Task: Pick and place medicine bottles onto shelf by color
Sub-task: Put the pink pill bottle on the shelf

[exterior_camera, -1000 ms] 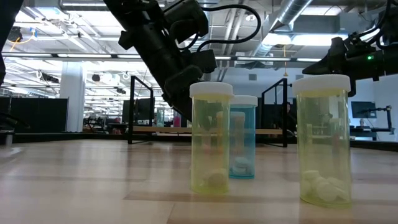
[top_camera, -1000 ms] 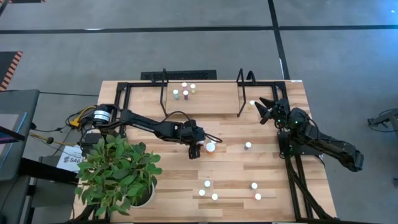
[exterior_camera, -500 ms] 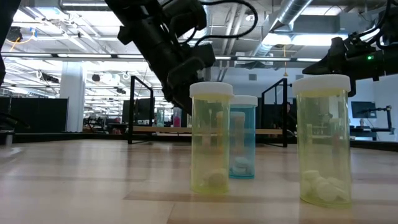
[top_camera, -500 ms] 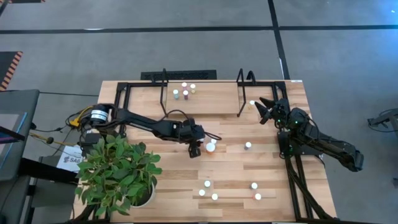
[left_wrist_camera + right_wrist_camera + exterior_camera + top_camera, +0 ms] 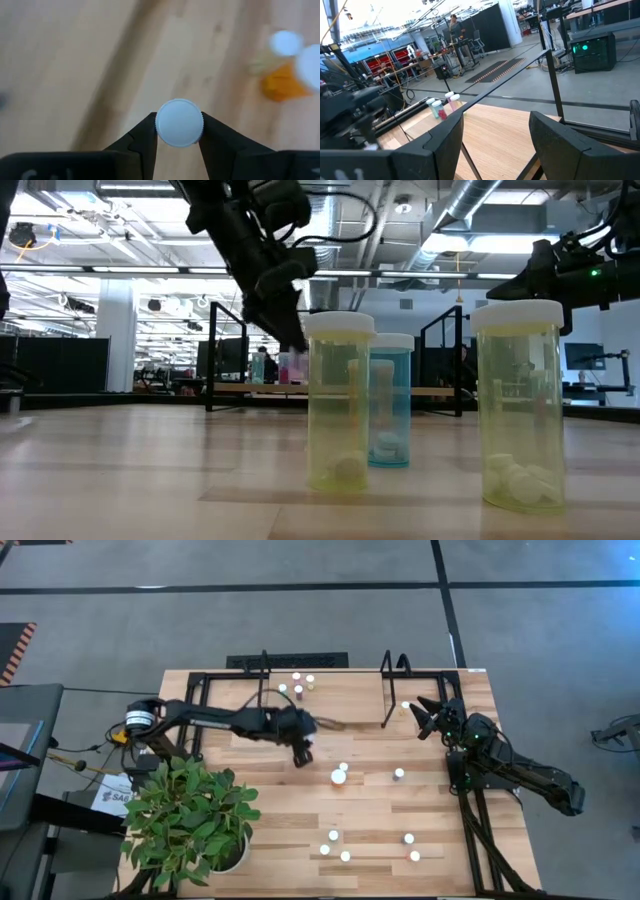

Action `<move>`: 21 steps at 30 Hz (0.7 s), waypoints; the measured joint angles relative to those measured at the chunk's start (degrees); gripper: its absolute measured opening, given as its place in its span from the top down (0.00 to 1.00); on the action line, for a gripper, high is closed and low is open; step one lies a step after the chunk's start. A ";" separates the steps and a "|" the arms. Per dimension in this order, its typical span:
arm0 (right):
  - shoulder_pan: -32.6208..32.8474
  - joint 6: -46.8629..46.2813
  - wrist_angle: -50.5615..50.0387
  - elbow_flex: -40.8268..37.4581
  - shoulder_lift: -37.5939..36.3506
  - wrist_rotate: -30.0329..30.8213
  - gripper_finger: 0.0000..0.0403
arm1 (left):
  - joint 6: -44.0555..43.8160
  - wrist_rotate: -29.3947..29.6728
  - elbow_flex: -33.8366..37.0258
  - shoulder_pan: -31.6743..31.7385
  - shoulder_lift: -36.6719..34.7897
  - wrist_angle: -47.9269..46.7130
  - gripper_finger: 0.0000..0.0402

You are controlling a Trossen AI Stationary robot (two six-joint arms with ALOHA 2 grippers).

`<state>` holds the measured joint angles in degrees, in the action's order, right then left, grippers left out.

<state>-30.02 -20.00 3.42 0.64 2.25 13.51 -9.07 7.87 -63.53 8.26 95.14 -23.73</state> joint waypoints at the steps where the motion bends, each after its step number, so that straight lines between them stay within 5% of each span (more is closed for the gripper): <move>1: -0.02 -0.01 0.00 0.01 0.01 0.01 0.38 | 0.01 -0.09 0.00 1.16 -0.68 -1.22 0.72; 12: 0.00 0.01 0.02 0.01 -0.01 0.01 0.38 | -5.49 3.16 0.00 10.71 -4.77 -7.63 0.72; 21: -0.01 0.00 0.00 0.01 0.01 0.01 0.38 | -14.67 9.17 0.02 10.97 -4.33 -7.10 0.72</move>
<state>-30.03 -20.00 3.42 0.64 2.26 13.52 -23.73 17.04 -63.51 19.23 90.80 -30.83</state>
